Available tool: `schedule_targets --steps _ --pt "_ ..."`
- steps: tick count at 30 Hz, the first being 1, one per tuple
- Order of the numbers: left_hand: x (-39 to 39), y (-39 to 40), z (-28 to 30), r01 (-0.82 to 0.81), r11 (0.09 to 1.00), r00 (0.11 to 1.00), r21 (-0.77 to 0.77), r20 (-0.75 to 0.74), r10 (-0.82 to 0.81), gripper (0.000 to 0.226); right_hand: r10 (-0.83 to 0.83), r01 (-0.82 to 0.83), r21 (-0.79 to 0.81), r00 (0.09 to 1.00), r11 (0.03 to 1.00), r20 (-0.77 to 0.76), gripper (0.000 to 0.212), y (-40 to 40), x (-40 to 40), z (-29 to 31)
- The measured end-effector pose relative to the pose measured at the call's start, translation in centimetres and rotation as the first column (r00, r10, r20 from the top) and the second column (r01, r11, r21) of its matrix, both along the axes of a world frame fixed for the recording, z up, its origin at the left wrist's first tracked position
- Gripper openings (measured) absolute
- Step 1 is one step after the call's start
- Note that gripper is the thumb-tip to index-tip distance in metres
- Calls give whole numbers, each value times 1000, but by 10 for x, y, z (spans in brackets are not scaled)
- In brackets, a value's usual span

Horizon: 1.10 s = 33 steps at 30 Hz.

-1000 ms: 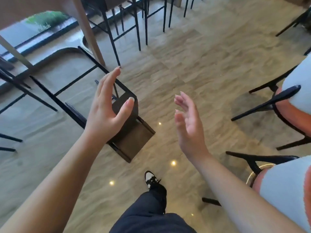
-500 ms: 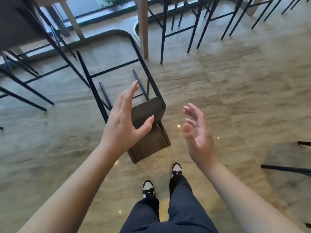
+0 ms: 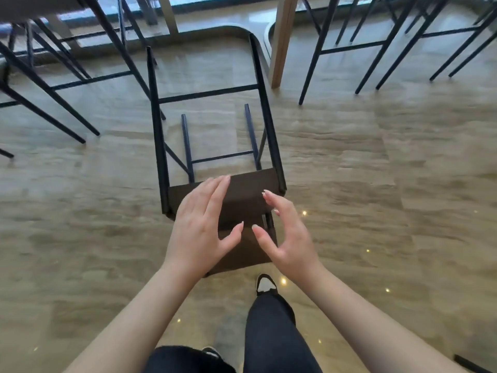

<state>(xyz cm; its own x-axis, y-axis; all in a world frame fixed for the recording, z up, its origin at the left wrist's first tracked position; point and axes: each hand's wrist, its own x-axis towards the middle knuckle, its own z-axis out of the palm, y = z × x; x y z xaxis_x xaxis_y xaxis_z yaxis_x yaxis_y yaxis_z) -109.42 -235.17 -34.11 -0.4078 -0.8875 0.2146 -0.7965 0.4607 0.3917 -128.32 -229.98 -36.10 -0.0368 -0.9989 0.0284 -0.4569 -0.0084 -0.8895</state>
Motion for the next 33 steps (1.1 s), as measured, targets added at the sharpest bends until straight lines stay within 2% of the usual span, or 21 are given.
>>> schedule_targets --steps 5,12,16,21,27,33 --pt "9 0 -128 -31 999 990 44 137 24 81 160 -144 83 953 986 -256 63 -13 4 -127" --pt "19 24 -313 -89 982 944 166 328 30 79 327 -288 155 794 945 -513 61 -21 11 -298" --pt "25 30 -416 -100 965 914 244 405 -7 82 403 -342 215 726 914 -557 61 -23 10 -396" --pt "32 22 -517 -108 944 852 313 518 -74 93 519 -404 330 601 853 -608 66 -26 11 -495" --pt "42 36 -612 -74 913 800 400 571 -185 103 594 -422 419 521 804 -613 84 -19 13 -584" --pt "50 61 -675 -79 866 787 494 564 -250 112 692 -461 530 332 712 -641 99 9 15 -652"
